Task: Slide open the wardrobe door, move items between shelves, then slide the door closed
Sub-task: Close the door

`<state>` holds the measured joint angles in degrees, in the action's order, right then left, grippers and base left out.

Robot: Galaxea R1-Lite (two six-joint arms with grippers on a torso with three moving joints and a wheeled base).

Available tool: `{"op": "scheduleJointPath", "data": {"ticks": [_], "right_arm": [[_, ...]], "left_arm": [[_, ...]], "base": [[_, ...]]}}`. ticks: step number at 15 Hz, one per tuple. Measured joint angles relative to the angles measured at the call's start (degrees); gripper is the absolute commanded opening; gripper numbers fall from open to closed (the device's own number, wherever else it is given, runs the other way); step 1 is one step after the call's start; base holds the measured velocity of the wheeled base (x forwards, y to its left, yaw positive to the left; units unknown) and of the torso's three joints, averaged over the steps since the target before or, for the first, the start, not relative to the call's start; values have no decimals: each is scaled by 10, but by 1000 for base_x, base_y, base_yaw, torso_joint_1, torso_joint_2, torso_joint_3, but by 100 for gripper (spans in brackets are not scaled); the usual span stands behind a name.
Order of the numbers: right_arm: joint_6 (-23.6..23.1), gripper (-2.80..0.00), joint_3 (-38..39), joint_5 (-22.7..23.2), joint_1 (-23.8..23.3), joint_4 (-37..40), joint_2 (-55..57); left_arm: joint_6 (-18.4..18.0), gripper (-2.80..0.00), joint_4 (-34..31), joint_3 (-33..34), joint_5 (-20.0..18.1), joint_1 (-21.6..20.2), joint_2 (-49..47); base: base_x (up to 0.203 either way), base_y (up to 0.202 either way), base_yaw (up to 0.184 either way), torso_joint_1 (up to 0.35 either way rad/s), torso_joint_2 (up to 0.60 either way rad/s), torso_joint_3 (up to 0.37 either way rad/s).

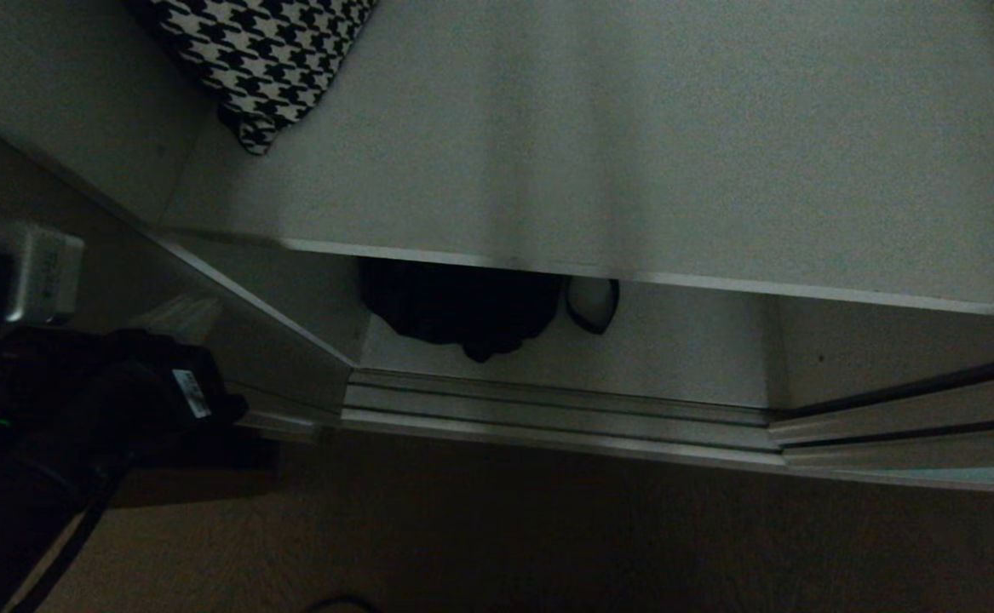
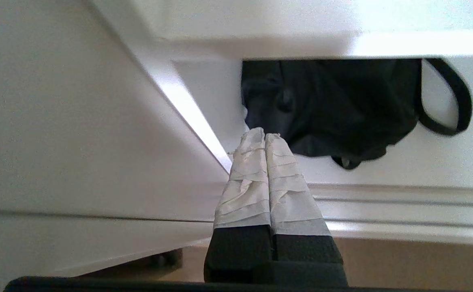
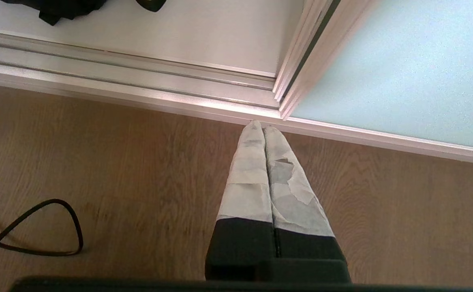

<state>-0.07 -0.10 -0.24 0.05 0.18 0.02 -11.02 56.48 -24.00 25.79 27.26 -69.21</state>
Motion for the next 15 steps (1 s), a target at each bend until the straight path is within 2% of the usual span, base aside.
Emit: {"op": "scheduleJointPath", "data": {"ticks": [5,10,15], "right_arm": [[0,-280,0,0,0,0,0],[0,-280,0,0,1,0,0],[0,-280,0,0,0,0,0]], "left_arm": [[0,-280,-89,15,39,-10,107],[-2,-280,-102,88,39,-119,218],[-1,-280,-147,168,31,-188,348]], "base": [[0,0,0,0,0,0],[0,0,0,0,0,0],[0,0,0,0,0,0]]}}
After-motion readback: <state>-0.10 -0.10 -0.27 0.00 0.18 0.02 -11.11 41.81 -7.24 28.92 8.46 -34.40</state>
